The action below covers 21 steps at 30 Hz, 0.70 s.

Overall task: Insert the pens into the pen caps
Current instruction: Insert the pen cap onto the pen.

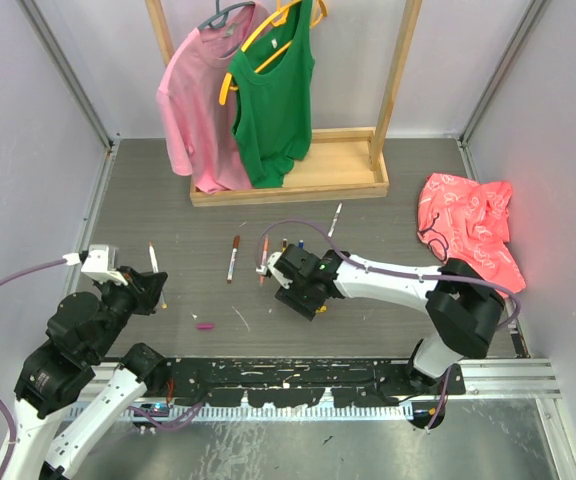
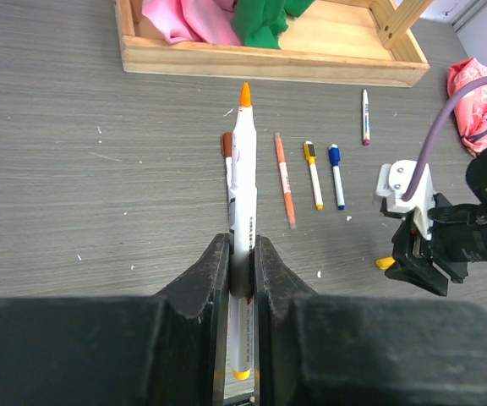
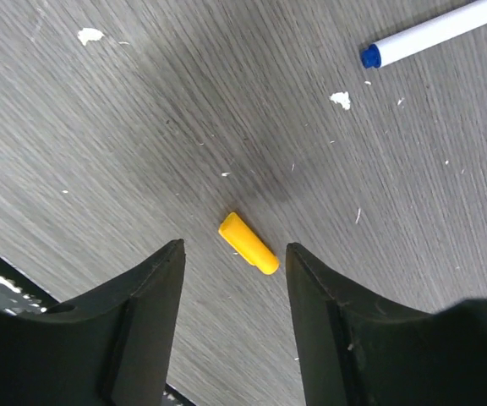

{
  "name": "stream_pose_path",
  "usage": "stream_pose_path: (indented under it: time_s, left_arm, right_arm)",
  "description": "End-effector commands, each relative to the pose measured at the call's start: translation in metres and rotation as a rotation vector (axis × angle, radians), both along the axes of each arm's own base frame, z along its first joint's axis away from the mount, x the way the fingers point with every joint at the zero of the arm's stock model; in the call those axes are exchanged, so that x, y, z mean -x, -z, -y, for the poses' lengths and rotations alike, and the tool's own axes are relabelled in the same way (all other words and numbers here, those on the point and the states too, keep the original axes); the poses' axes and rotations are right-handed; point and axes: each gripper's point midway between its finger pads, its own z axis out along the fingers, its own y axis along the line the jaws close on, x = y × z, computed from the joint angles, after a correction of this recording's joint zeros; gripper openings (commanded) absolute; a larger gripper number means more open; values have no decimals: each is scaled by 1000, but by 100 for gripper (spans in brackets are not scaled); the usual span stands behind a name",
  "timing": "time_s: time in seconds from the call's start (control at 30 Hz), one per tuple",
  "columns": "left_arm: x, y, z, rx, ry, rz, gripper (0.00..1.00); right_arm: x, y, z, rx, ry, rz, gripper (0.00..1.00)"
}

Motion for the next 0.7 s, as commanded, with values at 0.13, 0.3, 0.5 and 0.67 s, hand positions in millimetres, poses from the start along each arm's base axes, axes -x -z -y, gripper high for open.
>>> stream_pose_path:
  time_s: [0.13, 0.3, 0.5, 0.67]
  left_arm:
    - [-4, -9, 4, 15, 8, 24, 0]
    - [-5, -9, 4, 12, 7, 21, 0]
    - [-6, -8, 5, 7, 8, 15, 0]
    - [-7, -7, 5, 4, 9, 14, 0]
  right_arm:
    - [-20, 2, 0, 84, -144, 8, 54]
    - [-16, 12, -1, 108, -171, -40, 50]
    - [-12, 21, 2, 129, -176, -64, 47]
    - [-8, 25, 5, 133, -172, -84, 45]
